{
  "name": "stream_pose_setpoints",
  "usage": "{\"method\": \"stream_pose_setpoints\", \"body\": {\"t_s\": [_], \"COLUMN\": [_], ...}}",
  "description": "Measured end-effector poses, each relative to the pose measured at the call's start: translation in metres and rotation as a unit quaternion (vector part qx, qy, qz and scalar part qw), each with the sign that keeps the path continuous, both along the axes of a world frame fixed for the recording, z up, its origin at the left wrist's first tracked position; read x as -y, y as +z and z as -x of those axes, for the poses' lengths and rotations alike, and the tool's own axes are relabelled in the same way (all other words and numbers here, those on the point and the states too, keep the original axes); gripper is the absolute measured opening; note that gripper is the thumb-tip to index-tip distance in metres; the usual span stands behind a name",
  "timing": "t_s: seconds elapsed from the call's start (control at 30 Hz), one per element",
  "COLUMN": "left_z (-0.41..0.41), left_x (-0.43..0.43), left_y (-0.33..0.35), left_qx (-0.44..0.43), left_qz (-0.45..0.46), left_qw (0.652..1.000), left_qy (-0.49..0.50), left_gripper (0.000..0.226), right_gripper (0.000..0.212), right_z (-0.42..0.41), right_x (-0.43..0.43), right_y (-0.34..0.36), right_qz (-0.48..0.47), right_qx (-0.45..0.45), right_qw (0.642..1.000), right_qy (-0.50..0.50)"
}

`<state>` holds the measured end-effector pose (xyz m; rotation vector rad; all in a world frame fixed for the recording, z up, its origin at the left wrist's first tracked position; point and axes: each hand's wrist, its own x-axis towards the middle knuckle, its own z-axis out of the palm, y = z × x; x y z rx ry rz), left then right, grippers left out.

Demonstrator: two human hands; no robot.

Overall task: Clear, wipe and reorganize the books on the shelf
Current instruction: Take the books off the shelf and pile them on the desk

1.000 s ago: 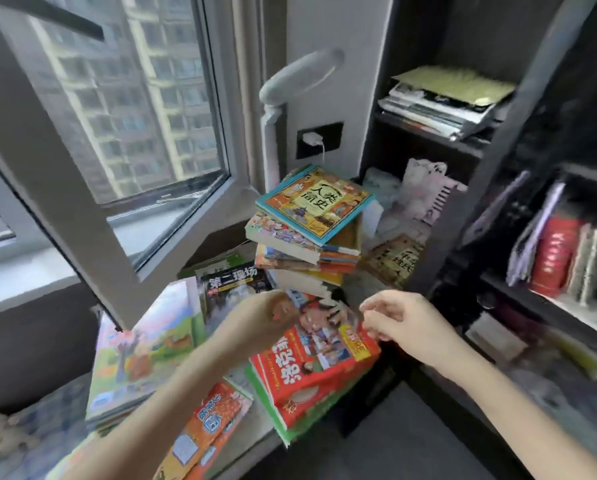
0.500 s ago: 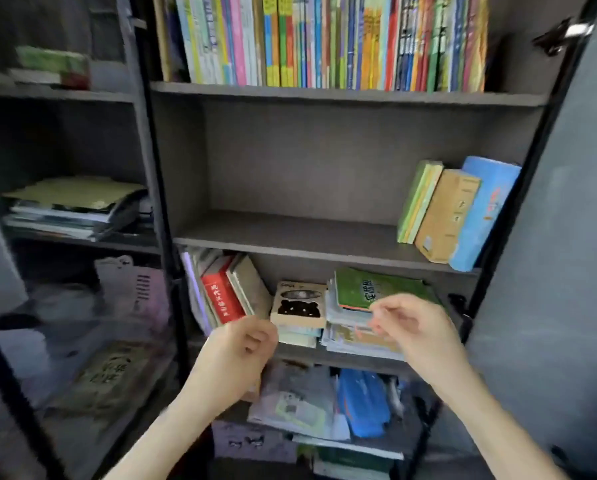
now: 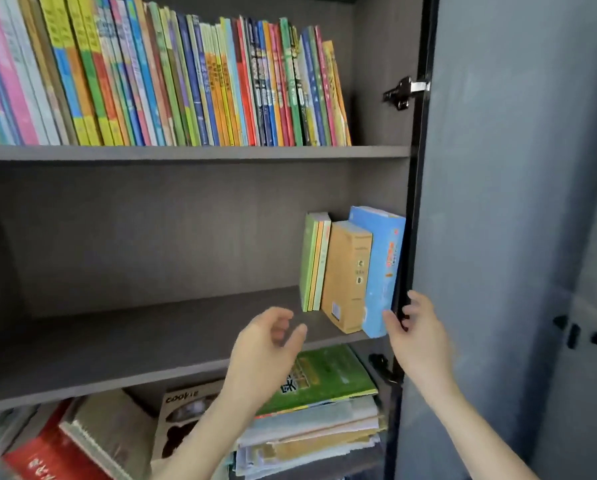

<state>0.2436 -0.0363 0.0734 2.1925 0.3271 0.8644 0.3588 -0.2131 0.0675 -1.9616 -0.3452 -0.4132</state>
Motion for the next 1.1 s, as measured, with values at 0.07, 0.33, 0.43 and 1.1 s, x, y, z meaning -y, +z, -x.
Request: {"method": "stream_pose_setpoints", "body": {"t_s": [0.07, 0.33, 0.43, 1.1], "left_z": [-0.027, -0.138, -0.165, -0.202], "left_x": [-0.013, -0.028, -0.024, -0.106], "left_y": [0.002, 0.01, 0.011, 0.026], "left_qx": [0.012, 0.038, 0.039, 0.131], "left_qz": [-0.014, -0.03, 0.023, 0.308], "left_qw": [1.0, 0.997, 0.996, 0.94], "left_qy": [-0.002, -0.052, -0.079, 0.067], "left_gripper": [0.031, 0.074, 0.1, 0.086], "right_gripper": [0.058, 0.053, 0.055, 0.052], "right_z": [-0.024, -0.099, -0.099, -0.112], "right_x": [-0.017, -0.064, -0.072, -0.091], "right_y": [0.003, 0.003, 0.001, -0.002], "right_qz": [-0.002, 0.009, 0.066, 0.189], "right_qx": [-0.016, -0.014, 0.027, 0.072], "right_qw": [1.0, 0.994, 0.988, 0.975], "right_qy": [-0.026, -0.111, -0.139, -0.089]}}
